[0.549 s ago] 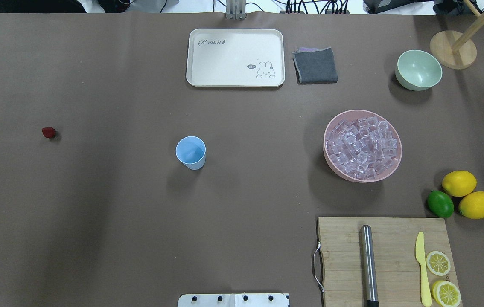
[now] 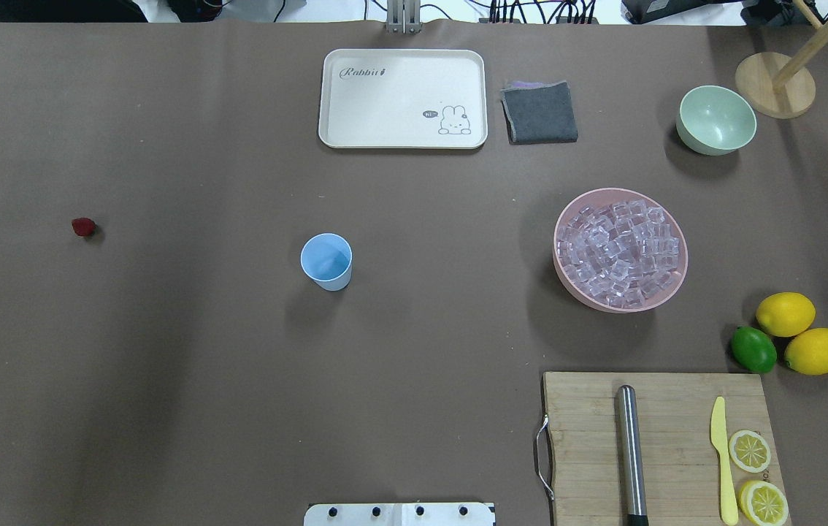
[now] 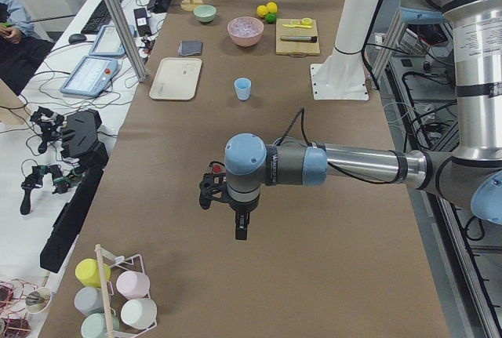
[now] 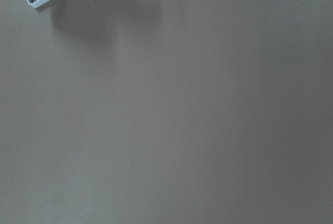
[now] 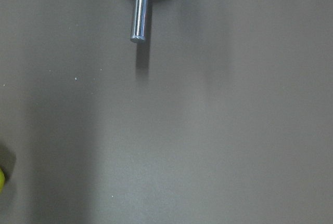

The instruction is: Put ice and strawberries in cup

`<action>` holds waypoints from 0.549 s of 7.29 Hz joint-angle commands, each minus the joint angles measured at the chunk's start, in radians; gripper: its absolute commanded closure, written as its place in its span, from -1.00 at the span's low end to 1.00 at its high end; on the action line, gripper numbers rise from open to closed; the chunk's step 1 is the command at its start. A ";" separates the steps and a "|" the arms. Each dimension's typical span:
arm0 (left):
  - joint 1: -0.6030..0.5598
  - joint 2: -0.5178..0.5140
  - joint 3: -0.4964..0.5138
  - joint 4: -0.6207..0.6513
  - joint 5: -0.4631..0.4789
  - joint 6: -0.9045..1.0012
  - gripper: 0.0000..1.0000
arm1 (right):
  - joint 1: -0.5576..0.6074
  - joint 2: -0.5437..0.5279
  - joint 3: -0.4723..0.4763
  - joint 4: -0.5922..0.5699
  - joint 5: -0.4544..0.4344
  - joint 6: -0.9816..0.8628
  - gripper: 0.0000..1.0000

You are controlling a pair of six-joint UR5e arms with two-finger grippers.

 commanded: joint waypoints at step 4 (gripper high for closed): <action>0.002 0.005 0.002 -0.020 0.005 -0.001 -0.97 | 0.000 0.000 0.006 0.000 0.002 0.000 -1.00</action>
